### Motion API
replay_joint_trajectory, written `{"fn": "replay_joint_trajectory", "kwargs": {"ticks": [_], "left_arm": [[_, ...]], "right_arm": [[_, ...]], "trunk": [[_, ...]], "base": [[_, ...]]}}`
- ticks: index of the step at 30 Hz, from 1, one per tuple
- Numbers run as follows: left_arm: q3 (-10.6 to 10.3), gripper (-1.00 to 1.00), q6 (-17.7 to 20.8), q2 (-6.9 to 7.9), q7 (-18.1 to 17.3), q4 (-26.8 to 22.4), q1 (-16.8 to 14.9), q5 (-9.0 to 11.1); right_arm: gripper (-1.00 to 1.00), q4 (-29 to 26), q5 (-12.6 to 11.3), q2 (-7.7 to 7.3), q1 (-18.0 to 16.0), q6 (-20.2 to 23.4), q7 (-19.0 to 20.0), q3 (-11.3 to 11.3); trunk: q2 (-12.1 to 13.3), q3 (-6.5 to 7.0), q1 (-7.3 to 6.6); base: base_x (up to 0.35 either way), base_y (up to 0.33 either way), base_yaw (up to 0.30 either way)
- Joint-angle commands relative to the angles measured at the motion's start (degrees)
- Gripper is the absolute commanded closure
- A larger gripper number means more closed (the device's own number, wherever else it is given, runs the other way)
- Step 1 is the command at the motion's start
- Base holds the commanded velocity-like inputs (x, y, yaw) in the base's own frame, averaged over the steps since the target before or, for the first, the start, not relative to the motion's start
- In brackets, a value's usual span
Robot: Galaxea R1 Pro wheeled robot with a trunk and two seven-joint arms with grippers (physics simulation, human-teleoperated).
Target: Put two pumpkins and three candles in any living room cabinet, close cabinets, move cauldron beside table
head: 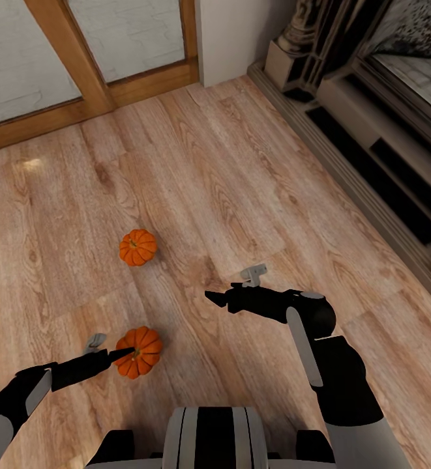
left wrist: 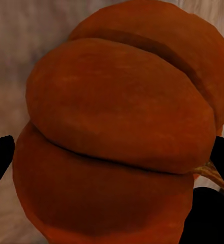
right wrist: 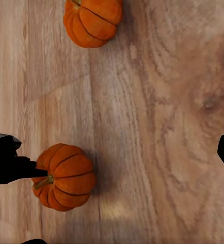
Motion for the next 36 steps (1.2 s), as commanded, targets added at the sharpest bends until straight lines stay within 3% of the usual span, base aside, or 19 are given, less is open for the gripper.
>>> {"fn": "replay_joint_trajectory", "kwargs": {"ticks": [1, 5, 13, 19, 22, 23, 25, 26, 31, 34, 35, 36], "left_arm": [[0.06, 1.0, 0.47, 0.03, -0.2, 0.0, -0.01, 0.21], [0.12, 1.0, 0.44, 0.1, -0.52, -0.01, 0.04, 0.28], [0.3, 1.0, 0.18, 0.45, -4.53, -0.64, 0.41, 0.09], [1.84, 1.0, -0.55, 0.57, -5.76, -6.59, 3.05, 0.33], [4.7, 1.0, 2.96, 0.59, -5.93, -12.92, 5.79, 0.32], [7.99, 1.0, 7.02, 0.58, -5.92, -19.81, 8.96, 0.21], [10.54, 1.0, 10.17, 0.45, -5.86, -24.98, 11.06, -0.02], [13.02, 1.0, 13.2, 0.33, -5.79, -29.41, 13.12, -0.17], [18.55, 1.0, 18.82, 0.11, -5.28, -37.48, 18.23, 0.04], [22.82, 1.0, 20.07, -0.92, -5.17, -40.79, 21.3, 0.38], [25.2, 1.0, 20.57, -2.55, -5.18, -43.99, 23.23, 0.43], [26.36, 1.0, 20.86, -3.45, -5.16, -45.8, 24.26, 0.39]], "right_arm": [[-1.0, -0.03, -0.4, 0.04, -0.03, 0.38, -0.16, -0.04], [-1.0, -0.03, -0.4, 0.07, -0.03, 0.38, -0.16, -0.04], [-1.0, -0.03, -0.4, 0.08, 0.03, 0.46, -0.16, -0.21], [-1.0, -0.03, -0.4, -0.04, 0.31, 0.42, -0.16, -0.7], [-1.0, -0.03, -0.4, -0.11, 0.32, 0.4, -0.16, -1.4], [-1.0, -0.03, -0.4, 0.07, 0.44, 0.38, -0.11, -2.99], [-1.0, -0.03, -0.43, 0.18, 0.41, 0.4, -0.1, -3.85], [-1.0, -0.03, -0.45, 0.3, 0.32, 0.52, -0.1, -4.44], [-1.0, -0.03, -1.2, 0.52, 0.1, 1.11, -0.15, -6.53], [-1.0, -0.01, -5.08, 0.54, -0.04, 3.04, -0.17, -10.02], [-1.0, -0.01, -7.77, 0.46, -0.12, 4.67, -0.26, -11.71], [-1.0, 0.01, -8.95, 0.4, -0.15, 5.27, -0.3, -12.31]], "trunk": [[-0.01, -0.03, -0.01], [-0.01, -0.03, -0.01], [-0.01, -0.03, -0.01], [-0.01, -0.03, -0.01], [-0.01, -0.03, -0.01], [-0.01, -0.03, -0.01], [-0.01, -0.03, -0.01], [-0.01, -0.03, -0.01], [-0.01, 0.0, -0.01], [-0.01, 0.03, -0.01], [-0.01, 0.04, -0.01], [-0.01, 0.04, -0.01]], "base": [[0.0, 0.0, 0.0], [0.0, 0.0, 0.0], [0.0, 0.0, 0.0], [0.0, 0.0, 0.0], [0.0, 0.0, 0.0], [0.0, 0.0, 0.0], [0.0, 0.0, 0.0], [0.0, 0.0, 0.0], [0.0, 0.0, 0.048], [0.0, 0.0, 0.193], [0.0, 0.0, 0.245], [0.0, 0.0, 0.254]]}}
